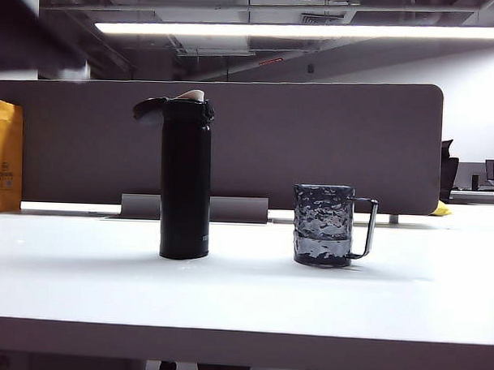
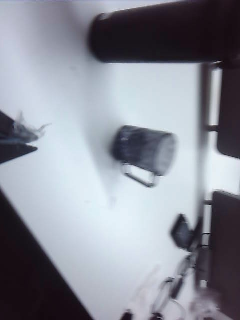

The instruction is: Pick up the black thermos, pour some water into the cup, then place the black thermos back on the table.

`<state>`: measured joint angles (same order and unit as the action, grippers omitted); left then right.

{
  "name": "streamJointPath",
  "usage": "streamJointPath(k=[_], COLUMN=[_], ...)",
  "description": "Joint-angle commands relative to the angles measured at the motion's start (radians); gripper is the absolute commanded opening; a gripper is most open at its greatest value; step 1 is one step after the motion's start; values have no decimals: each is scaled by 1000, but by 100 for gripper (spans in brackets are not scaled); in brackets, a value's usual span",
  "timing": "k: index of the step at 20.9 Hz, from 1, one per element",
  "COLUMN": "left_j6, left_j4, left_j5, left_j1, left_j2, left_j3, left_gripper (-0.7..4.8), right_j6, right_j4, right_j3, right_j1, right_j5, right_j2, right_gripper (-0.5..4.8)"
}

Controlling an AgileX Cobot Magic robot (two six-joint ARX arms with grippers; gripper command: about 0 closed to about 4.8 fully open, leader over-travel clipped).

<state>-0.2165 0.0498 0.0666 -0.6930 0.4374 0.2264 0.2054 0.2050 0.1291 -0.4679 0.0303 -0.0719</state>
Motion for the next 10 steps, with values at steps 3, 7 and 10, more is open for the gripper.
streamJointPath(k=[3,7,10], left_j6=[-3,-5,-19], left_j4=[19,29,80], left_j5=[69,68,69], left_j1=[2,2,2], left_j2=[0,0,0], left_j3=[-68,-131,-180], left_gripper=[-6,-6,-6], right_j6=[4,4,4], right_j4=[-14,-15,-16], right_j3=[-35,-66,-92], right_j1=[-1,-1,-1], right_j5=[48,77,73], right_j2=[18,22,22], right_gripper=[-6,-6,-6])
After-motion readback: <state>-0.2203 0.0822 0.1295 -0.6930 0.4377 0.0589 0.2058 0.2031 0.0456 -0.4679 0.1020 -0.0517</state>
